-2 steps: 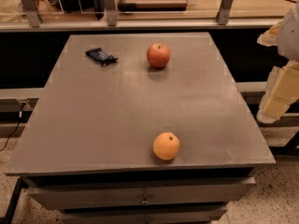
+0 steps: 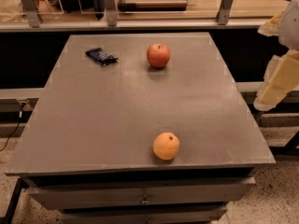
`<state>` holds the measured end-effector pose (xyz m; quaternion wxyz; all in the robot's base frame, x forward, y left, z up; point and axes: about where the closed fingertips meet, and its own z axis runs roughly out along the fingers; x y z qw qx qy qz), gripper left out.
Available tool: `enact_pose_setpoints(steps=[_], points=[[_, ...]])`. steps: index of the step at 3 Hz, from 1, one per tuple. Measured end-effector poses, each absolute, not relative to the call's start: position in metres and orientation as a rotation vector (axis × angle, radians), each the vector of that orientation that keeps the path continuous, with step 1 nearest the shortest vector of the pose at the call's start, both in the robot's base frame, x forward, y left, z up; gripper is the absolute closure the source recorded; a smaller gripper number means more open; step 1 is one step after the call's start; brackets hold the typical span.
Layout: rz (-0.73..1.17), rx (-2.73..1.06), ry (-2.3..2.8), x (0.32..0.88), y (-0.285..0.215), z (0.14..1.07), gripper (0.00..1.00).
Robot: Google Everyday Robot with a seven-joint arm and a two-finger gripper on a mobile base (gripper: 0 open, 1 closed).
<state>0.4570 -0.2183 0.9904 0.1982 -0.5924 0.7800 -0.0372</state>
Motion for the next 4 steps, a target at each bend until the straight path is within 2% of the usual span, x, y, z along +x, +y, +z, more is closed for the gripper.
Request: enact_pose_setpoints(steps=[4], points=[[0.075,-1.241,1.955,0.596,-0.190,1.008,0.00]])
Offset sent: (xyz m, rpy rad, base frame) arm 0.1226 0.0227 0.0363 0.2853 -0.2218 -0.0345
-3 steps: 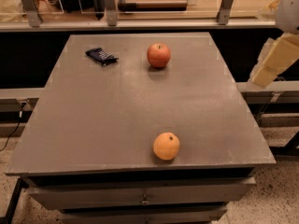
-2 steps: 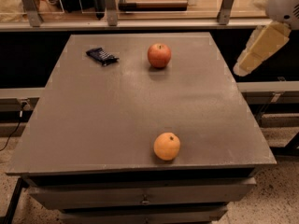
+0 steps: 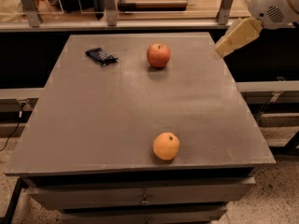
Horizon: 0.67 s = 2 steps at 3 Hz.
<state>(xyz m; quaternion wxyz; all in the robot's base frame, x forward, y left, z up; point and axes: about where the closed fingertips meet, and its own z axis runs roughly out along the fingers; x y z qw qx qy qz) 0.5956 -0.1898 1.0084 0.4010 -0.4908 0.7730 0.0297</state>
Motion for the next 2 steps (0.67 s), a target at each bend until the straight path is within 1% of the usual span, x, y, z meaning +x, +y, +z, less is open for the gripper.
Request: enact_pose_setpoints(steps=[1,2], points=[[0.075,-1.241,1.955,0.596,-0.190,1.008,0.00],[0.132,-1.207,1.923,0.604,-0.174,1.004,0.00]])
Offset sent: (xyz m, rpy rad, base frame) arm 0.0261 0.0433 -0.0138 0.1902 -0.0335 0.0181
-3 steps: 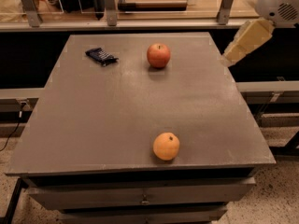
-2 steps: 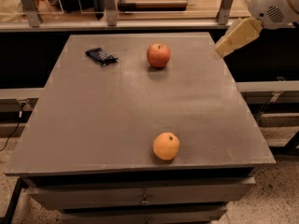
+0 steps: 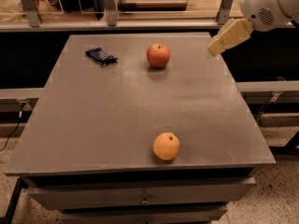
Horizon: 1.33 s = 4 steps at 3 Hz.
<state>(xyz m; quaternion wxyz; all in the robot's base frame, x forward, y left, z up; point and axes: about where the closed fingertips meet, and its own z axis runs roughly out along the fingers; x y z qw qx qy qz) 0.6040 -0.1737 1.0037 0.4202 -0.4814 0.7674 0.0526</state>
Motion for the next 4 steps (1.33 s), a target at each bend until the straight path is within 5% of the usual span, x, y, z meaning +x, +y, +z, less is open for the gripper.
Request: enact_pose_setpoints(steps=[4], points=[[0.442,-0.863,1.854,0.676,-0.094,0.944,0.00]])
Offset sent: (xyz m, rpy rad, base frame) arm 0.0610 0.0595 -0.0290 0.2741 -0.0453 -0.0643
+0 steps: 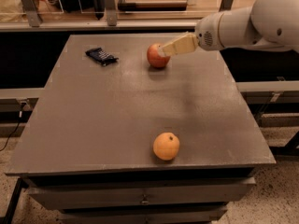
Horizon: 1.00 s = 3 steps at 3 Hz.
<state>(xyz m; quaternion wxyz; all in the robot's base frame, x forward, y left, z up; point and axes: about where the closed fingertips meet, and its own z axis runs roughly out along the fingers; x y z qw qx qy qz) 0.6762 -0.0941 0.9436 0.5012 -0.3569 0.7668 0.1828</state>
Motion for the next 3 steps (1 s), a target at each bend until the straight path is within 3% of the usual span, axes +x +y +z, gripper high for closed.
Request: enact_pose_setpoints(steps=[3], points=[[0.519,-0.881,1.784,0.716,-0.027,0.892,0.00]])
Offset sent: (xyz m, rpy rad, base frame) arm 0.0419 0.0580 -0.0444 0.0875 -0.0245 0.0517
